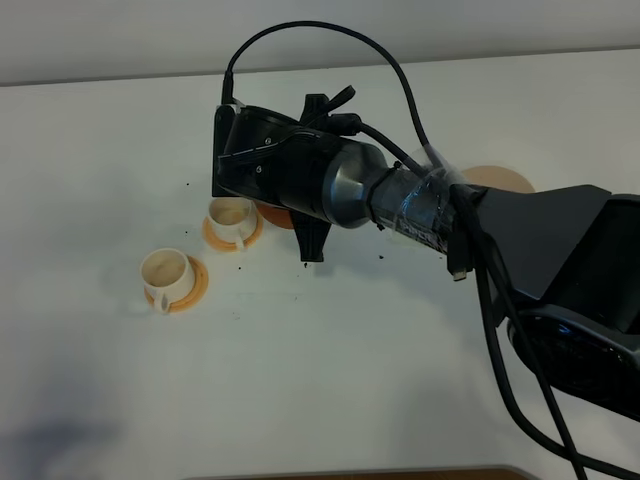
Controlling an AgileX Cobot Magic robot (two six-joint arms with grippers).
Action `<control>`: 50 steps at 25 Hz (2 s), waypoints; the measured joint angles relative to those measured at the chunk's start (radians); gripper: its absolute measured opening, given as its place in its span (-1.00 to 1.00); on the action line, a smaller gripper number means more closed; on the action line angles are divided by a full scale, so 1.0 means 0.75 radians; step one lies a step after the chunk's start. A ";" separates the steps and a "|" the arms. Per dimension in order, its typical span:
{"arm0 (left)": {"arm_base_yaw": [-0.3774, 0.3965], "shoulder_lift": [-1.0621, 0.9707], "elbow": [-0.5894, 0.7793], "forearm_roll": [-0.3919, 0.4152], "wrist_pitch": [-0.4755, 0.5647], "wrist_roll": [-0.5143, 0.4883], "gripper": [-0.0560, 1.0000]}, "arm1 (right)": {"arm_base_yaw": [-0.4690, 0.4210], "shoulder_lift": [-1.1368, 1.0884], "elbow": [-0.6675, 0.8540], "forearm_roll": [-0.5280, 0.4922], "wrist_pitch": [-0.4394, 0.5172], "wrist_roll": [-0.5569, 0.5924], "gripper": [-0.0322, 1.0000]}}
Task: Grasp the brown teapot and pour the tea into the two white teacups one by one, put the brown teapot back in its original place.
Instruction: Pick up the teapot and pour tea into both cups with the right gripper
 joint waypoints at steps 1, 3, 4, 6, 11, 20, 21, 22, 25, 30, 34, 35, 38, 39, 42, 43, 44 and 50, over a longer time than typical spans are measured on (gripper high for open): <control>0.000 0.000 0.000 0.000 0.000 0.000 -0.36 | 0.001 0.005 0.000 -0.012 0.000 0.000 -0.69; 0.000 0.000 0.000 0.000 0.000 0.000 -0.36 | 0.006 0.016 0.000 -0.037 0.006 -0.001 -0.69; 0.000 0.000 0.000 0.000 0.000 0.000 -0.36 | 0.009 0.018 0.000 -0.047 0.006 -0.001 -0.69; 0.000 0.000 0.000 0.000 0.000 0.000 -0.36 | 0.017 0.018 0.000 -0.066 0.006 -0.003 -0.69; 0.000 0.000 0.000 0.000 0.000 0.000 -0.36 | 0.037 0.018 0.000 -0.099 0.004 -0.003 -0.69; 0.000 0.000 0.000 0.000 0.000 0.000 -0.36 | 0.042 0.037 0.000 -0.186 -0.010 -0.001 -0.69; 0.000 0.000 0.000 0.000 0.000 0.000 -0.36 | 0.044 0.037 0.000 -0.194 -0.011 -0.001 -0.69; 0.000 0.000 0.000 0.000 0.000 0.000 -0.36 | 0.048 0.037 0.000 -0.204 -0.011 -0.001 -0.69; 0.000 0.000 0.000 0.000 0.000 0.000 -0.36 | 0.052 0.037 0.000 -0.217 -0.022 -0.002 -0.69; 0.000 0.000 0.000 0.000 0.000 0.000 -0.36 | 0.053 0.037 0.000 -0.241 -0.027 -0.004 -0.69; 0.000 0.000 0.000 0.000 0.000 0.000 -0.36 | 0.053 0.050 0.000 -0.278 -0.027 -0.009 -0.69; 0.000 0.000 0.000 0.000 0.000 0.000 -0.36 | 0.053 0.056 0.000 -0.288 -0.027 -0.012 -0.69; 0.000 0.000 0.000 0.000 0.000 0.000 -0.36 | 0.056 0.061 0.000 -0.306 -0.027 -0.019 -0.69; 0.000 0.000 0.000 0.000 0.000 0.000 -0.36 | 0.060 0.061 0.000 -0.320 -0.026 -0.022 -0.69; 0.000 0.000 0.000 0.000 0.000 0.000 -0.36 | 0.076 0.061 0.000 -0.358 -0.029 -0.034 -0.69; 0.000 0.000 0.000 0.000 0.000 0.000 -0.36 | 0.078 0.061 0.000 -0.360 -0.035 -0.038 -0.69; 0.000 0.000 0.000 0.000 0.000 0.000 -0.36 | 0.082 0.061 0.000 -0.361 -0.039 -0.038 -0.69; 0.000 0.000 0.000 0.000 0.000 0.000 -0.36 | 0.092 0.061 0.000 -0.413 -0.045 -0.042 -0.69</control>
